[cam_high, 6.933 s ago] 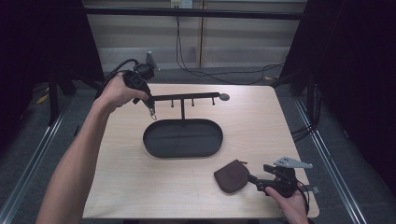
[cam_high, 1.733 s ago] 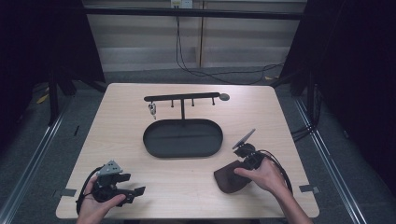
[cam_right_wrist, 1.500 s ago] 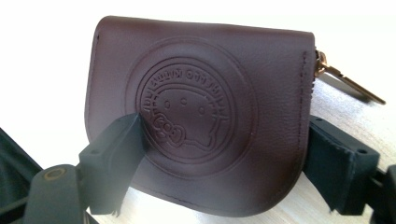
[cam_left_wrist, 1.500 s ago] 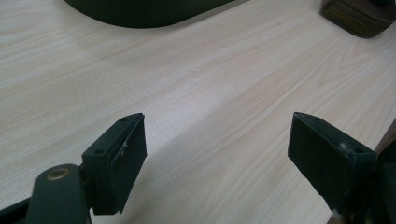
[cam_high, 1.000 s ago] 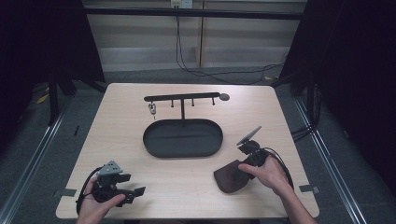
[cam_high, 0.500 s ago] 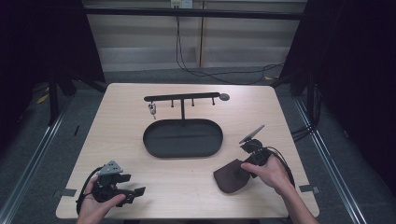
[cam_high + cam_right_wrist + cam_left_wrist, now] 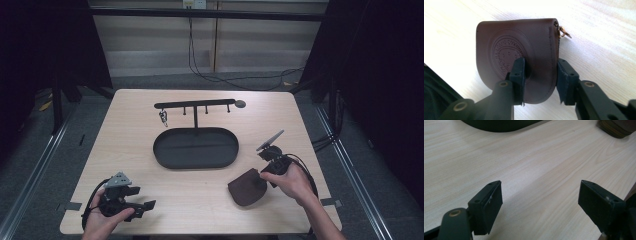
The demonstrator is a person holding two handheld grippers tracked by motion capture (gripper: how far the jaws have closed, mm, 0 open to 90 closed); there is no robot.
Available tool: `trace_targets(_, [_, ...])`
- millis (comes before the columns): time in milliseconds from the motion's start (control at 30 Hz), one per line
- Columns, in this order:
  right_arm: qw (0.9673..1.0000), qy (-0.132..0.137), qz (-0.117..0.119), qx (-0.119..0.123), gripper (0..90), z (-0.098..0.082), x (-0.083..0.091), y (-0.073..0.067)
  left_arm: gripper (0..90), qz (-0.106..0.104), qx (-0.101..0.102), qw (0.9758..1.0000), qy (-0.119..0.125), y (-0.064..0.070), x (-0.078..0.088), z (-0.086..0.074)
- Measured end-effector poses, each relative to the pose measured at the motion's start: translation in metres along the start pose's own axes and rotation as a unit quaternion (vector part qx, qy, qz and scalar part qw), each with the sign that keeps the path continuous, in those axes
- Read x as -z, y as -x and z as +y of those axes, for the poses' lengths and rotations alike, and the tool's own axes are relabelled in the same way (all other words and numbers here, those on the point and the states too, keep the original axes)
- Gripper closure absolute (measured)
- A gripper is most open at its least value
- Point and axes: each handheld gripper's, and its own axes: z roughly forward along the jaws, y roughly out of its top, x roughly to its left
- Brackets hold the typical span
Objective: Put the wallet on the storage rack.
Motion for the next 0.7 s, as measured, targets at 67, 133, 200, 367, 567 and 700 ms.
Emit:
trace_targets(67, [0.9999, 0.006, -0.010, 0.006, 67.5, 0.001, 0.007, -0.002, 19.6, -0.001, 0.005, 1.0000, 0.001, 0.000, 0.000, 0.000])
trace_targets(133, [0.9998, 0.012, -0.015, 0.007, 67.8, 0.002, 0.011, -0.002, 19.5, -0.003, 0.002, 1.0000, 0.002, -0.001, 0.001, 0.000])
trace_targets(200, [0.9998, 0.010, -0.018, 0.006, 68.0, 0.002, 0.012, -0.002, 19.6, -0.002, 0.002, 1.0000, 0.004, -0.001, 0.001, 0.000])
trace_targets(367, [0.9996, 0.017, -0.019, 0.013, 73.0, 0.002, 0.019, -0.001, 19.6, -0.005, 0.003, 1.0000, 0.003, 0.000, 0.001, 0.000])
trace_targets(567, [0.9995, 0.015, -0.027, 0.010, 74.6, 0.004, 0.027, -0.004, 19.5, -0.004, 0.002, 1.0000, 0.004, 0.000, 0.001, 0.000])
trace_targets(700, [0.9990, 0.016, -0.039, 0.015, 75.3, 0.009, 0.033, -0.007, 19.6, -0.004, 0.003, 1.0000, 0.004, -0.001, 0.001, 0.000])
